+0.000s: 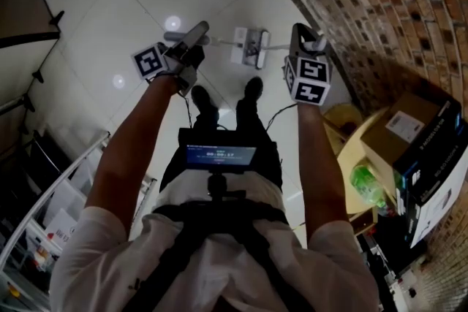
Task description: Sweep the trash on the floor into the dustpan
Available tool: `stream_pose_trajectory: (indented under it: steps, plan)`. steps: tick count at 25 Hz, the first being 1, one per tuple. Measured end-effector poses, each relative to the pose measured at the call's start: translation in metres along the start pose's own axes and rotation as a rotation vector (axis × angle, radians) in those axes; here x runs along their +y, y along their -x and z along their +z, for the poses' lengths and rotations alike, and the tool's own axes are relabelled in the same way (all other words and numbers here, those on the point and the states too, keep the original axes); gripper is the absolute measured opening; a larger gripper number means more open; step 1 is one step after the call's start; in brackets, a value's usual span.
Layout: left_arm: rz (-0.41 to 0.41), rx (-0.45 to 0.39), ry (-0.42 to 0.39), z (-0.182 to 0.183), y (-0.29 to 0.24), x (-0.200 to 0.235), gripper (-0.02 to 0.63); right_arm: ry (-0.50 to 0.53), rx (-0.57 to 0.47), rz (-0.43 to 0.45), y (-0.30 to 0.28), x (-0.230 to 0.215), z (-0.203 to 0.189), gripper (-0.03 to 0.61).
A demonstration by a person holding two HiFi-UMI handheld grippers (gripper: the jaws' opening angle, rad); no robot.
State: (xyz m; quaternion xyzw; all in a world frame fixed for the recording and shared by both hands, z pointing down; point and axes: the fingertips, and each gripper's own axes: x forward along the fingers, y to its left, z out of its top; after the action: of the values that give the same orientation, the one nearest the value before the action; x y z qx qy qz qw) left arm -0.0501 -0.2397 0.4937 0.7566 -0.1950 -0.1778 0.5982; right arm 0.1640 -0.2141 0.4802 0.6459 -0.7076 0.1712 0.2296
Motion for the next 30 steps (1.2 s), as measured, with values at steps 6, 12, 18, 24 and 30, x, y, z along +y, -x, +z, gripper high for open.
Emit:
stream_pose_trajectory:
  steps: [6, 12, 18, 24, 30]
  plan:
    - [0.019, 0.048, -0.074, 0.008, 0.004, 0.006, 0.167, 0.202, 0.03, 0.17, -0.026, 0.083, 0.013, 0.018]
    - [-0.012, 0.064, -0.094, 0.019, 0.005, 0.008, 0.186, 0.342, 0.051, 0.392, -0.035, 0.165, 0.012, 0.029]
    - [-0.033, 0.043, -0.057, 0.033, 0.01, 0.009, 0.186, 0.375, 0.077, 0.56, -0.036, 0.206, 0.018, 0.106]
    - [-0.044, 0.075, -0.041, 0.033, 0.014, 0.009, 0.186, 0.385, 0.147, 0.671, -0.027, 0.213, 0.018, 0.115]
    - [-0.049, 0.1, -0.037, 0.031, 0.013, 0.009, 0.186, 0.442, 0.191, 0.74, -0.019, 0.214, 0.017, 0.12]
